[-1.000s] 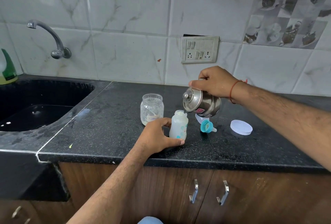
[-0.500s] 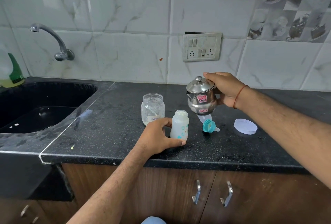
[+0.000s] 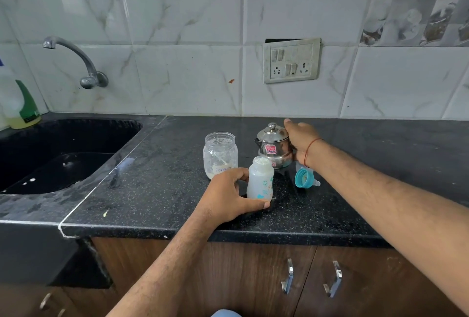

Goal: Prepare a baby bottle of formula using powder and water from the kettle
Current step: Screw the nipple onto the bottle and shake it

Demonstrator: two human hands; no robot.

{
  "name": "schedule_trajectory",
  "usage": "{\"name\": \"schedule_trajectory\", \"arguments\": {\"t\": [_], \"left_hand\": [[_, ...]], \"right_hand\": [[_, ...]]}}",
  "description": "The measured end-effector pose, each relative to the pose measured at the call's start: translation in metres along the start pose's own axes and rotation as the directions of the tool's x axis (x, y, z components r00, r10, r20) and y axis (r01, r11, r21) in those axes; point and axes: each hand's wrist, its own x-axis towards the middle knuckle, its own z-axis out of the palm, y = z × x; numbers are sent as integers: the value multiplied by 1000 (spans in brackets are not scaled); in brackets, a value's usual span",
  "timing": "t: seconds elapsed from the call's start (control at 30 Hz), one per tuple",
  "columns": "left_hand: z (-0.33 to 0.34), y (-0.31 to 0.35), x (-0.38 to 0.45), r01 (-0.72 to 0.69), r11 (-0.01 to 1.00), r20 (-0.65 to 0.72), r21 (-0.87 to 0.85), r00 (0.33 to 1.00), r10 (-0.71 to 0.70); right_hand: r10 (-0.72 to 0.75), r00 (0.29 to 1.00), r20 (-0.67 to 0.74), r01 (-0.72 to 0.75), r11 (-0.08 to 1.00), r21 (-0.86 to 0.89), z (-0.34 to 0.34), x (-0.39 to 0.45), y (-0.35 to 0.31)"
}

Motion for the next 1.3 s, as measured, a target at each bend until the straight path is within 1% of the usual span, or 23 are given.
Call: {"name": "schedule_trajectory", "arguments": {"t": [0.13, 0.4, 0.63, 0.7, 0.83, 0.93, 1.0, 1.07, 1.13, 1.17, 1.23, 1.3], "left_hand": [[1, -1, 1, 4, 1000, -24, 4, 1000, -4], [-1, 3, -2, -23, 1000, -30, 7, 999, 23], [-2, 6, -3, -28, 999, -21, 23, 999, 29], [-2, 7, -3, -28, 999, -20, 24, 999, 29], [-2, 6, -2, -20, 999, -28, 41, 999, 21], [-2, 5, -2, -13, 999, -21, 45, 1000, 14], [-2, 4, -1, -8, 999, -17, 50, 1000, 9], [-1, 3, 0, 3, 999, -14, 44, 1000, -2], [0, 2, 0, 5, 999, -6, 44, 1000, -5], [0, 3, 0, 3, 999, -2, 46, 1000, -2], [-1, 5, 0, -2, 999, 2, 54, 1000, 2], [-1, 6, -1, 3, 998, 0, 65, 1000, -3]], "right_hand": [[-1, 1000, -24, 0, 1000, -5, 4, 6, 9], [-39, 998, -43, 35, 995, -97, 1, 13, 21], [-84, 996, -18, 80, 981, -176, -10, 13, 15], [-126, 992, -8, 122, 972, -202, -15, 3, 13], [-292, 956, -18, 273, 914, -300, -37, -30, 11], [-433, 901, 16, 407, 832, -378, -63, -58, 13], [-544, 836, 69, 501, 707, -499, -80, -73, 22], [-604, 779, 168, 555, 539, -633, -95, -84, 34], [-568, 771, 289, 565, 399, -723, -106, -89, 47], [-527, 785, 327, 553, 356, -754, -109, -89, 53], [-448, 818, 360, 521, 314, -794, -114, -88, 61], [-399, 845, 358, 494, 322, -808, -114, -85, 67]]}}
